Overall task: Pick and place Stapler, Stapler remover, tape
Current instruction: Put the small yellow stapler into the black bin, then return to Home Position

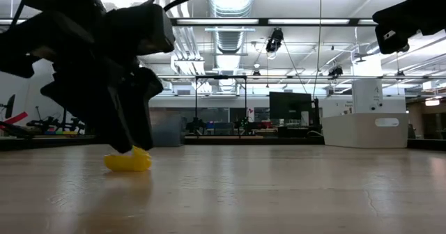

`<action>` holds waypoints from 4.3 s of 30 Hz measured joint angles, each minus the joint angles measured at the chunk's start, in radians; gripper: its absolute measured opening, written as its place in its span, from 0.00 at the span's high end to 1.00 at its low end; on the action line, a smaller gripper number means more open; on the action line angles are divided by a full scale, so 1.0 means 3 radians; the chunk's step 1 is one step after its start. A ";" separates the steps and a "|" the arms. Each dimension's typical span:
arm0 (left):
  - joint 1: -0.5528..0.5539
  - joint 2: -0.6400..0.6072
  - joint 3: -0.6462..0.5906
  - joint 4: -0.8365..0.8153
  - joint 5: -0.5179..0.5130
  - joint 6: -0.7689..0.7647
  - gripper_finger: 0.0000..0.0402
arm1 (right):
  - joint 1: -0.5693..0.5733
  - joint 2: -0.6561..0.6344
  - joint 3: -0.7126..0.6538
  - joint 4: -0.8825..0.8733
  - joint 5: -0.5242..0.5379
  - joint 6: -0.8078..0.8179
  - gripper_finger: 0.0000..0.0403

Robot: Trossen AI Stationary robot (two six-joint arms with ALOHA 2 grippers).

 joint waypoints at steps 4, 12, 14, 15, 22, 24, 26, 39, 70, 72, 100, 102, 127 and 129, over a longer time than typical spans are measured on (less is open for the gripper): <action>-0.0001 0.0070 0.0000 0.0054 0.0010 -0.0031 0.43 | -0.0001 0.0000 0.0001 -0.0001 0.0001 0.0000 0.98; -0.0001 0.0114 0.0000 0.0129 0.0010 -0.0048 0.47 | -0.0001 0.0000 0.0000 0.0000 0.0001 0.0000 0.98; -0.0001 0.0114 0.0000 0.0116 0.0010 -0.0050 0.50 | 0.0000 0.0000 0.0000 0.0000 0.0001 -0.0001 0.98; -0.0001 0.0114 0.0000 0.0105 0.0010 -0.0056 0.51 | 0.0000 0.0000 0.0000 0.0000 0.0001 0.0000 0.98; 0.0000 0.0114 0.0000 0.0107 0.0010 -0.0066 0.62 | 0.0000 0.0000 0.0001 -0.0001 0.0001 -0.0001 0.98; 0.0000 0.0114 0.0000 0.0107 0.0010 -0.0066 0.65 | 0.0000 0.0000 0.0000 -0.0001 0.0001 -0.0001 0.98; 0.0000 0.0114 0.0000 0.0105 0.0010 -0.0065 0.69 | 0.0000 0.0000 0.0000 -0.0001 0.0000 -0.0001 0.98; 0.0055 0.0104 0.0001 0.0052 -0.0231 0.0102 0.81 | -0.0001 0.0000 0.0001 -0.0001 0.0001 -0.0001 0.98; 0.1866 -0.1283 0.0004 -0.0611 -0.2124 0.0526 0.83 | 0.0000 0.0000 0.0000 -0.0001 0.0001 -0.0001 0.98; 0.2091 -0.1268 0.0004 -0.0610 -0.2031 0.0511 0.82 | 0.0000 0.0000 0.0000 -0.0001 0.0000 0.0000 0.98; 0.2837 -0.0130 0.0003 -0.0196 -0.1552 0.0717 0.75 | -0.0001 0.0001 0.0001 -0.0001 0.0000 0.0000 0.98; 0.2840 -0.0140 0.0003 -0.0197 -0.1548 0.0684 0.75 | 0.0000 0.0001 0.0001 -0.0001 0.0001 0.0000 0.98; 0.2231 -0.0960 -0.0001 -0.0203 -0.0720 0.0738 0.93 | 0.0000 0.0003 0.0001 -0.0001 0.0000 0.0000 0.98; 0.2129 -0.1055 -0.0001 -0.0198 -0.0625 0.0725 0.98 | -0.0001 0.0003 0.0001 -0.0001 0.0000 0.0000 0.98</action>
